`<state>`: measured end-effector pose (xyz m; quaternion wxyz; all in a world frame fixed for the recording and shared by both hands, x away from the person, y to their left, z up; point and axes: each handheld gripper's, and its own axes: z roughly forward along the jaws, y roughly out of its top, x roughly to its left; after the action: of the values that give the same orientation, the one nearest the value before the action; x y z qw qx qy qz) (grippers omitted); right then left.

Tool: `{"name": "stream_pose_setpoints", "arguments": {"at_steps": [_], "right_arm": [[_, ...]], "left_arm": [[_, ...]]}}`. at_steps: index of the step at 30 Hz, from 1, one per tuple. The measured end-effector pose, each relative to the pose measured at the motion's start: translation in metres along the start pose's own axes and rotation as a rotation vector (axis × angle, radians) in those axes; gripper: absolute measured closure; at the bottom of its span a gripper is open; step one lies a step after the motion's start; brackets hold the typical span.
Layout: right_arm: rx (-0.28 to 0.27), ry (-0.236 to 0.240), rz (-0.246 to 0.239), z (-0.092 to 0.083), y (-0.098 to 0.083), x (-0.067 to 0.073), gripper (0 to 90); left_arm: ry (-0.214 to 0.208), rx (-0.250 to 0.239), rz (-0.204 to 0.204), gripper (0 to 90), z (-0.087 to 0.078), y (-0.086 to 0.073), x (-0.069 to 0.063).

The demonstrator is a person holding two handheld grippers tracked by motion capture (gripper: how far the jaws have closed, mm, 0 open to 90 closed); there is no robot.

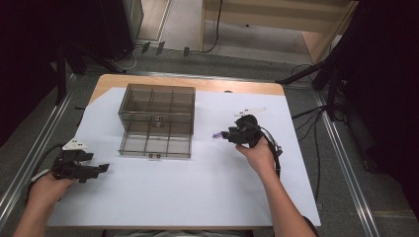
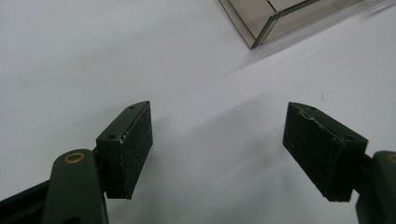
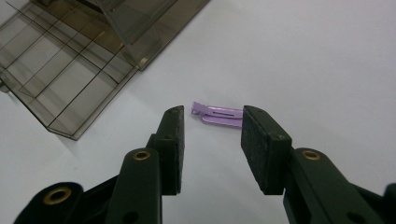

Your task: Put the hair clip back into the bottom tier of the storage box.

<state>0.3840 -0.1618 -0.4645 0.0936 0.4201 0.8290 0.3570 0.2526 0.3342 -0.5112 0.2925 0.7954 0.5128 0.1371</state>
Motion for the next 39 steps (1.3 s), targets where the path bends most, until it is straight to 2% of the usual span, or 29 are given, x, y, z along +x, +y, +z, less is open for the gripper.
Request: {"name": "stream_pose_setpoints", "arguments": {"at_steps": [9,15,16,20,28,39], "right_arm": [[-0.004,-0.005,0.006,0.000,0.000,-0.002,64.9],[0.008,-0.008,0.009,0.001,-0.001,-0.005,78.1],[0.013,-0.012,0.029,0.001,0.000,-0.007,83.2],[0.017,-0.014,0.042,0.004,0.000,-0.012,90.0],[0.044,-0.027,0.046,0.011,0.001,-0.017,90.0],[0.091,-0.036,0.034,0.031,0.002,-0.017,90.0]], "left_arm": [[0.005,-0.004,-0.004,25.1,0.000,0.000,0.000],[0.004,0.000,0.000,25.1,0.000,0.000,0.000],[0.003,0.001,0.000,25.1,0.000,0.000,0.000],[0.005,0.002,-0.001,25.1,0.000,0.000,0.000],[0.011,0.000,-0.002,25.1,-0.001,-0.002,0.000],[0.020,0.006,-0.011,25.1,-0.004,-0.007,0.000]]}}
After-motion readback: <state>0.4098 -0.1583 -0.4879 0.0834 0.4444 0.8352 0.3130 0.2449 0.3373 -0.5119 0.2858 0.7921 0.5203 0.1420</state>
